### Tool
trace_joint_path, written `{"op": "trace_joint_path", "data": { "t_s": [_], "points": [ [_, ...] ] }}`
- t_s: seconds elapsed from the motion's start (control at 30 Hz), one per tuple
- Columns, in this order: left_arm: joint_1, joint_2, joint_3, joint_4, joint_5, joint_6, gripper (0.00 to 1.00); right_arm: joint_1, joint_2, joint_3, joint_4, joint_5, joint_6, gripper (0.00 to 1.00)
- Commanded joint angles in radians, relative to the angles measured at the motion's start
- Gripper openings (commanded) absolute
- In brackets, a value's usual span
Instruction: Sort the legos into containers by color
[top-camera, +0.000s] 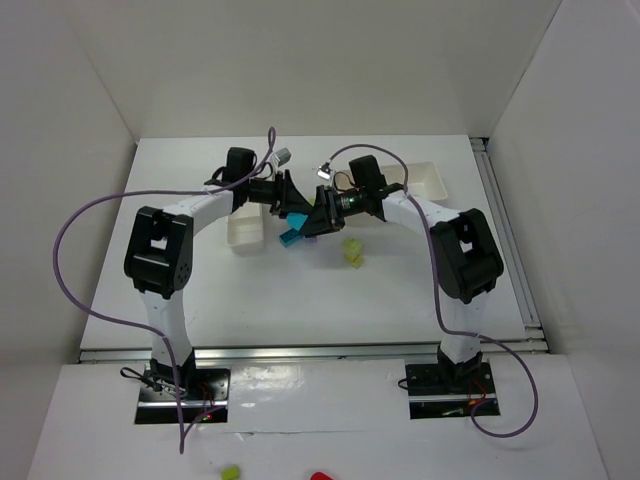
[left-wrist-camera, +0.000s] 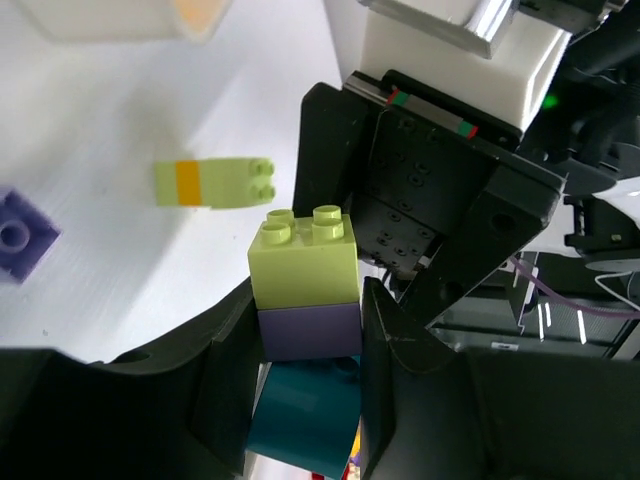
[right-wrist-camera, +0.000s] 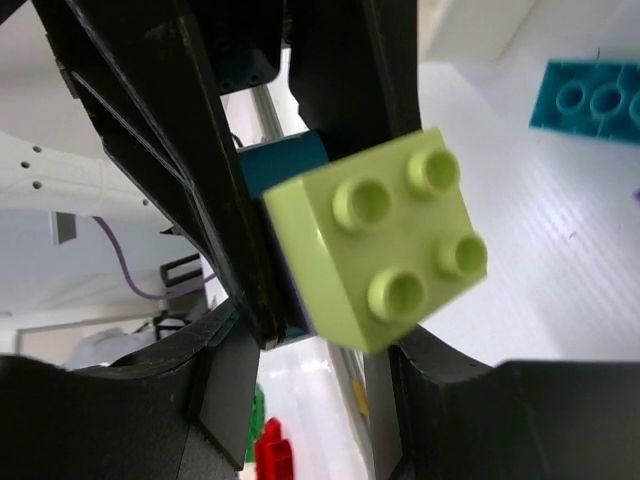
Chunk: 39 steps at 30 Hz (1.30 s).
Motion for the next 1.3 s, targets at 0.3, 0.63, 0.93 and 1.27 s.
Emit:
{"op": "trace_joint_path", "data": {
  "t_s": [0.3, 0.63, 0.93, 1.27],
  "points": [
    [0.12, -0.052, -0.033, 0.007, -0.125, 0.08, 0.63, -0.053, 0.035, -0.062, -0.072, 0.089, 0.158, 0.0],
    [0.12, -0.052, 0.007, -0.022, -0.134, 0.08, 0.72, -0.053, 0.042, 0.038, -0.15, 0.15, 0.11, 0.0],
    [0.12, -0.082, 0.149, -0.213, -0.315, 0.122, 0.67, -0.129, -0.083, 0.126, -0.356, 0.414, 0.017, 0.0],
    [0.005, -0.135, 0.321, -0.514, -0.893, 0.258, 0.7, -0.255, -0.22, 0.184, -0.324, 1.005, 0.054, 0.0]
  ]
}}
